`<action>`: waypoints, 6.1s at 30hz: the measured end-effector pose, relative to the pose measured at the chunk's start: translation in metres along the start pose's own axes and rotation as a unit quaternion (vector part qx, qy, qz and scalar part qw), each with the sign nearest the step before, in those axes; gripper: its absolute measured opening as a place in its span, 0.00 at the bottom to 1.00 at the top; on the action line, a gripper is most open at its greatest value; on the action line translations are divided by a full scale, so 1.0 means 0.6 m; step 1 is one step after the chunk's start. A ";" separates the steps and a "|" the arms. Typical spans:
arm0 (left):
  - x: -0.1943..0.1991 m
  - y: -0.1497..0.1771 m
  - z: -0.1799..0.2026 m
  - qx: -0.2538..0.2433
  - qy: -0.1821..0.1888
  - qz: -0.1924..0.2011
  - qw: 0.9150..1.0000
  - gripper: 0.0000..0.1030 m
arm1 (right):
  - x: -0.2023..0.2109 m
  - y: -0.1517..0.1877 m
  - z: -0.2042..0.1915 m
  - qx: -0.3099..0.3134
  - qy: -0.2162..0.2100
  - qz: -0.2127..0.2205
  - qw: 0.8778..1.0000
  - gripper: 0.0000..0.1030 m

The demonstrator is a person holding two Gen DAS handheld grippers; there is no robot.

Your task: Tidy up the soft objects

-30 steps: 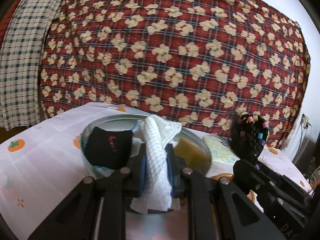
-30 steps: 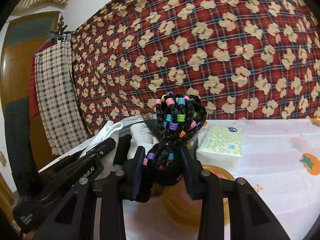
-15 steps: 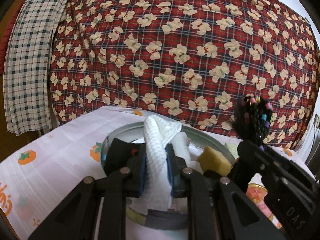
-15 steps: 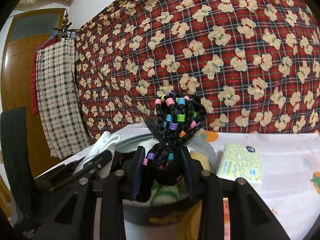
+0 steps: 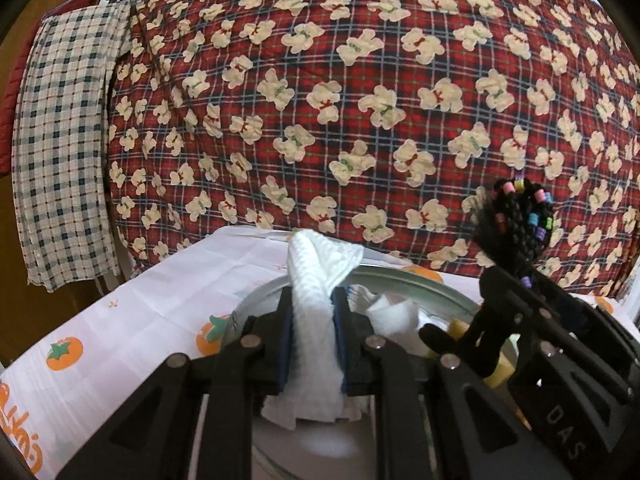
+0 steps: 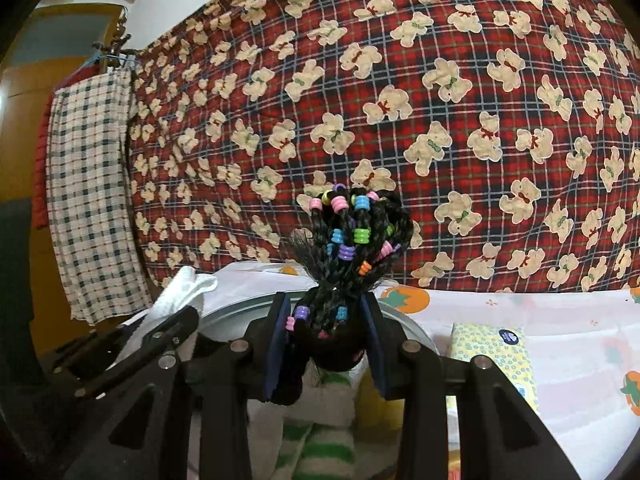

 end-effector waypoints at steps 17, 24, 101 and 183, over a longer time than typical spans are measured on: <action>-0.089 0.011 0.000 -0.040 -0.072 -0.041 0.996 0.16 | -0.057 0.012 -0.005 0.048 0.057 -0.039 0.996 0.37; -0.089 0.010 0.003 -0.056 -0.091 -0.027 0.994 0.16 | -0.073 0.023 0.003 0.041 0.053 -0.073 0.995 0.37; 0.015 0.030 -0.012 0.007 -0.053 0.074 0.996 1.00 | 0.082 0.036 0.039 -0.049 0.125 0.124 0.983 0.97; 0.047 0.042 -0.010 0.005 -0.055 0.088 0.995 1.00 | 0.117 0.045 0.060 -0.072 0.151 0.142 0.976 1.00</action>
Point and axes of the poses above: each gripper's, at about its wrist camera, not at the fingertips, and x roughly against the way its jaws point, z to its right, y to its underside, the point moved 3 cm from there along -x, roughly the way its jaws point, and after that the axes turned 13 degrees about x, right-handed, at the moved point
